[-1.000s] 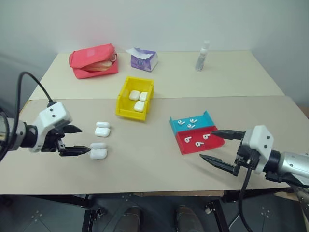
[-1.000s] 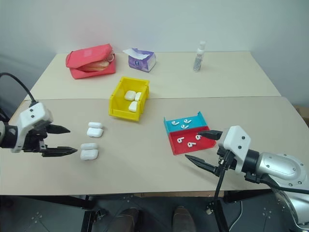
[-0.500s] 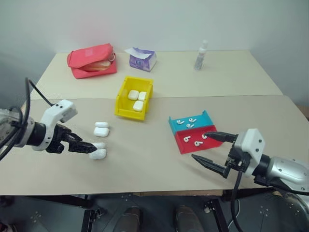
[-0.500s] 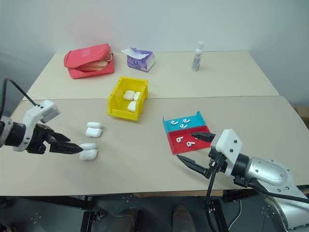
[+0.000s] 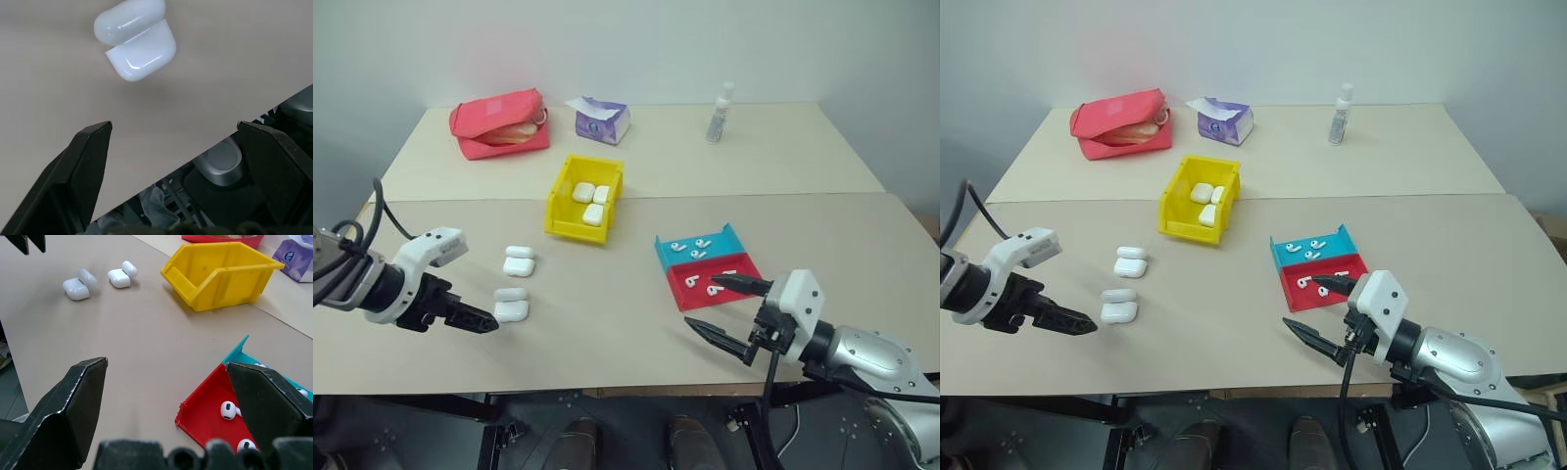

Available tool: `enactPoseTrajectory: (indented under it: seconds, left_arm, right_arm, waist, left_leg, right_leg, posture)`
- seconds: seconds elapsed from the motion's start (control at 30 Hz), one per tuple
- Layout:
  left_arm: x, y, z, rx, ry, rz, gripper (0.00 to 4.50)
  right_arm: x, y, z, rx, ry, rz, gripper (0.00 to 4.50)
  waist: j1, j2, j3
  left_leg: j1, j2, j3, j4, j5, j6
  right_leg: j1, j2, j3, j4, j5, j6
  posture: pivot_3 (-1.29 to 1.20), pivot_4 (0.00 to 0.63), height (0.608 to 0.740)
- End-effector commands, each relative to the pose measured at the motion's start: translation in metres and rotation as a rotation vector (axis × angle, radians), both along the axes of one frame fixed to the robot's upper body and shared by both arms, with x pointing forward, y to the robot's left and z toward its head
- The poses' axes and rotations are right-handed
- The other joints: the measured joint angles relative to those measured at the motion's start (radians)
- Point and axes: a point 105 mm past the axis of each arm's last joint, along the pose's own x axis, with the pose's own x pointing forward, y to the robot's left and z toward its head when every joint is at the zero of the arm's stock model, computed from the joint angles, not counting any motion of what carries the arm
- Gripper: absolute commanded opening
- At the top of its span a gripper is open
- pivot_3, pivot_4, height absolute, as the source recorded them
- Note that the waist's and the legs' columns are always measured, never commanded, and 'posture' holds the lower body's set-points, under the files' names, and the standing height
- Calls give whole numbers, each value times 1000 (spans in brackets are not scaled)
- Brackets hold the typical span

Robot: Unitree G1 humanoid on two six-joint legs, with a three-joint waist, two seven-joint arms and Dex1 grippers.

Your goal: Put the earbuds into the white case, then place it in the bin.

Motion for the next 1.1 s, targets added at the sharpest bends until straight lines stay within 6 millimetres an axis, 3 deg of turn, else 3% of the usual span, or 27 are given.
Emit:
enactPoseTrajectory:
  seconds: [0.03,0.2,0.53,1.1]
  left_arm:
    - [-2,-7,4,-21,-6,2,4465]
    - [4,-18,-7,59,-26,-20,4465]
    - [33,-21,-23,95,-98,159,4465]
    - [46,-34,-45,106,-32,174,4465]
  right_arm:
    - [-4,5,13,6,-65,31,4500]
    - [-2,7,19,3,-81,53,4500]
    - [-4,11,22,2,-87,74,4500]
    - [-5,11,21,10,-80,44,4500]
  waist:
    - [0,0,0]
    - [1,0,0]
    - [4,0,0]
    - [4,-1,-1]
  left_leg:
    - [0,0,0,0,0,0]
    - [1,-1,0,0,0,0]
    - [1,-2,1,0,1,-2]
    - [0,-4,1,-1,2,-3]
  right_leg:
    - [0,0,0,0,0,0]
    - [0,-1,1,1,0,0]
    - [0,-2,3,2,0,0]
    - [-2,-2,3,1,0,0]
  posture:
    - [0,150,740]
    - [0,150,740]
    - [0,150,740]
    - [0,150,740]
